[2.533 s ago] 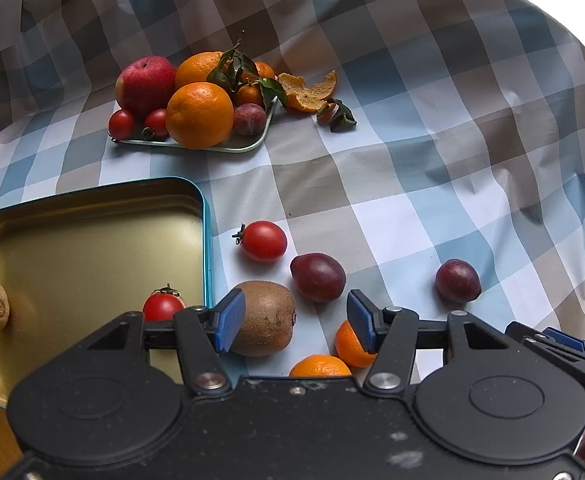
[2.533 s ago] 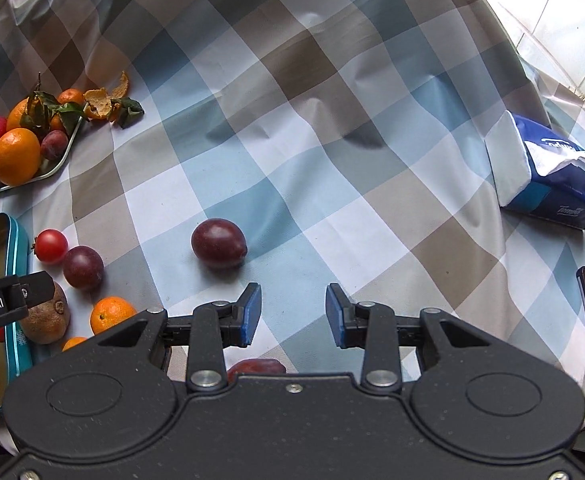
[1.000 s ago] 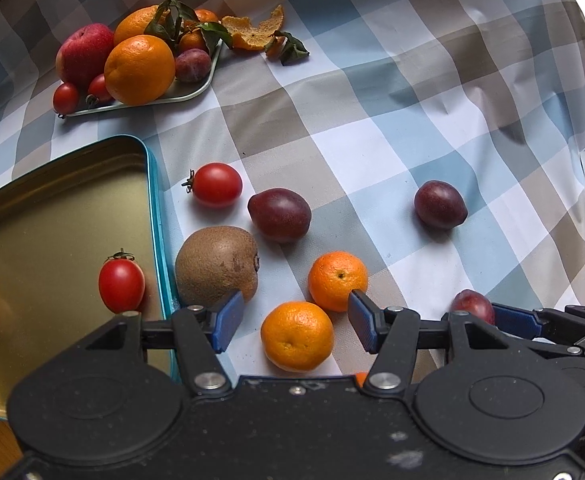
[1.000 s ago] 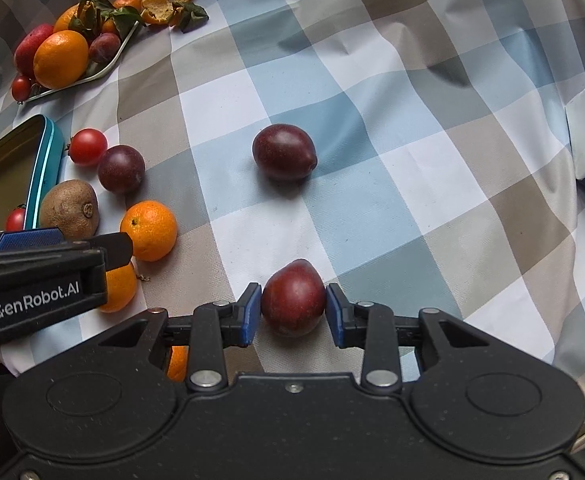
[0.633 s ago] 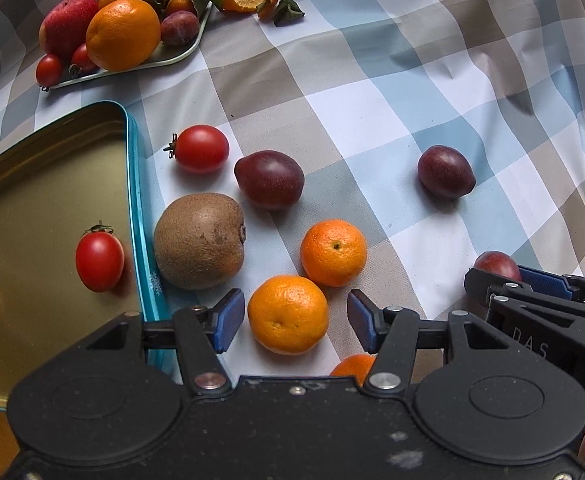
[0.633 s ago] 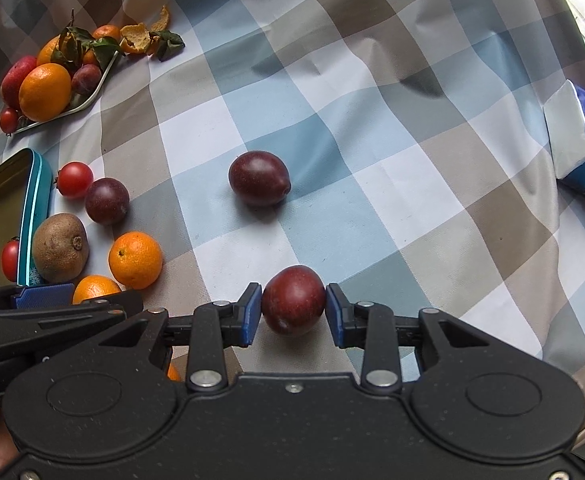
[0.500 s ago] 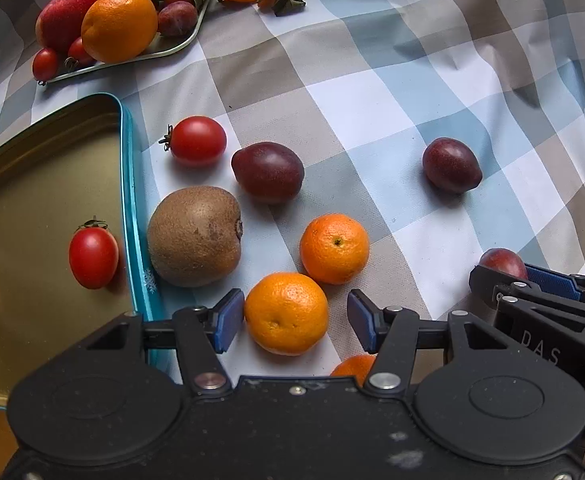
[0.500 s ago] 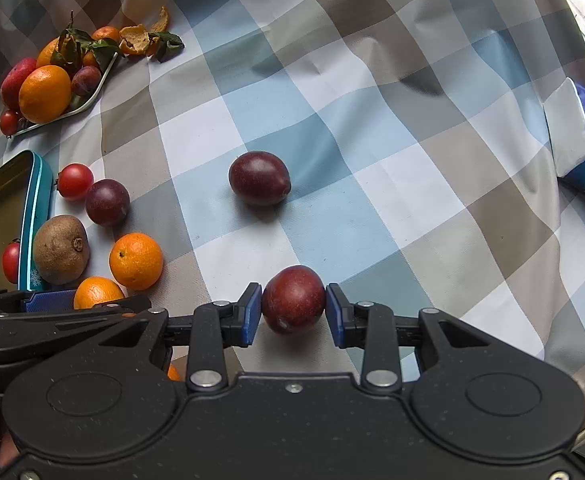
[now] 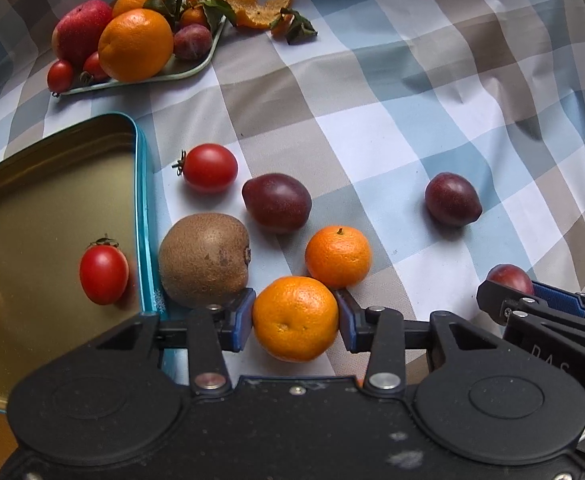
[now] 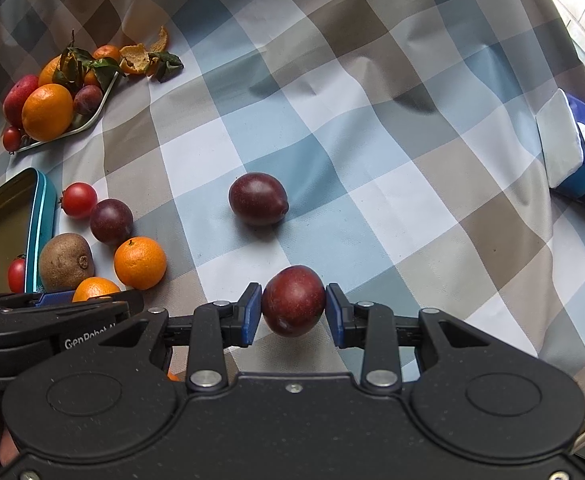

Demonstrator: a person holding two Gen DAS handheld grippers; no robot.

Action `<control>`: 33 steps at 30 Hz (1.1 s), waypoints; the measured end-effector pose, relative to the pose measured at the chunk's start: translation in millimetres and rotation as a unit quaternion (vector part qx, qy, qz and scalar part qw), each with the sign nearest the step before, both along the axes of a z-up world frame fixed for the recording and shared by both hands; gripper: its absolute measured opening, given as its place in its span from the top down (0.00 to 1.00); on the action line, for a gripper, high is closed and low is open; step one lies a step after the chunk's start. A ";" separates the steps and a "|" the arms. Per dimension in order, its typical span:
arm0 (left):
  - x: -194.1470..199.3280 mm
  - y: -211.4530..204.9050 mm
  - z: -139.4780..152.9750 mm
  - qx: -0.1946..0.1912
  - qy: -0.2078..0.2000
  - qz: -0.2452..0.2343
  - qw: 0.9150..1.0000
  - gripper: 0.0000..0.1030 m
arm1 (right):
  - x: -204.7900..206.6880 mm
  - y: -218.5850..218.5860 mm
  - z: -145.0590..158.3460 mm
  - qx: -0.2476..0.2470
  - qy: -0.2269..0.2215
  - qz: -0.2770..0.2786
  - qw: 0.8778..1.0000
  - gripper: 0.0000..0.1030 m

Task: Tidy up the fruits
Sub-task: 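Close the left gripper on a mandarin while the right gripper holds the passion fruit, then carry the mandarin over the tin tray with the left gripper while the right lifts the passion fruit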

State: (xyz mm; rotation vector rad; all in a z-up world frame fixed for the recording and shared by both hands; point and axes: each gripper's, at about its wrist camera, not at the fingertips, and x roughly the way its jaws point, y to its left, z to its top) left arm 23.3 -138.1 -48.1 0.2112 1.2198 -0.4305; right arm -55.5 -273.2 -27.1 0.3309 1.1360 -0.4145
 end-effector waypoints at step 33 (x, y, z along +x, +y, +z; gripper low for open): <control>20.9 81.5 51.6 -0.065 -0.058 0.147 0.985 0.58 | 3.4 4.2 26.3 -0.012 -0.045 0.002 0.999 0.57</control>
